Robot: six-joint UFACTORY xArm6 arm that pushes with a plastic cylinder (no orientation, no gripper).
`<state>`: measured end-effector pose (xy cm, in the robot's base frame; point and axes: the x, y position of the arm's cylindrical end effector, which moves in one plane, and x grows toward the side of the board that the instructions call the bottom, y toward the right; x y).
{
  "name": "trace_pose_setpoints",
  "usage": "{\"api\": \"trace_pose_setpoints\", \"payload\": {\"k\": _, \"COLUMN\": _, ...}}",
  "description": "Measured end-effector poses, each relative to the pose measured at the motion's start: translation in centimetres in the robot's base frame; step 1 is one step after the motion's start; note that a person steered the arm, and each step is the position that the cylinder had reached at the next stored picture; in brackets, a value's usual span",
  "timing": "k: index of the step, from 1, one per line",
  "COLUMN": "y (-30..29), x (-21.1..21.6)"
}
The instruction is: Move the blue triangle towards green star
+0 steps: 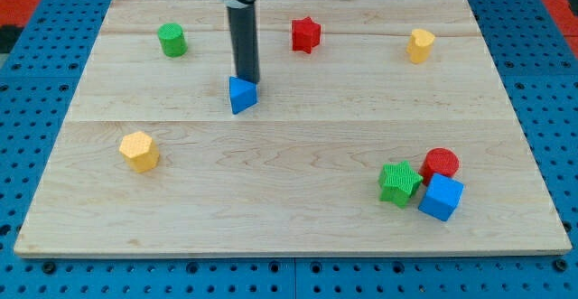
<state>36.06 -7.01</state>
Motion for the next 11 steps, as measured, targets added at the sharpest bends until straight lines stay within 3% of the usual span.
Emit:
{"api": "trace_pose_setpoints", "payload": {"k": 1, "y": -2.3, "x": -0.5}}
{"api": "trace_pose_setpoints", "payload": {"k": 2, "y": -3.0, "x": 3.3}}
{"api": "trace_pose_setpoints", "payload": {"k": 5, "y": -0.8, "x": 2.5}}
{"api": "trace_pose_setpoints", "payload": {"k": 7, "y": 5.5, "x": 4.4}}
{"api": "trace_pose_setpoints", "payload": {"k": 9, "y": 6.4, "x": 10.1}}
{"api": "trace_pose_setpoints", "payload": {"k": 11, "y": 9.8, "x": 12.3}}
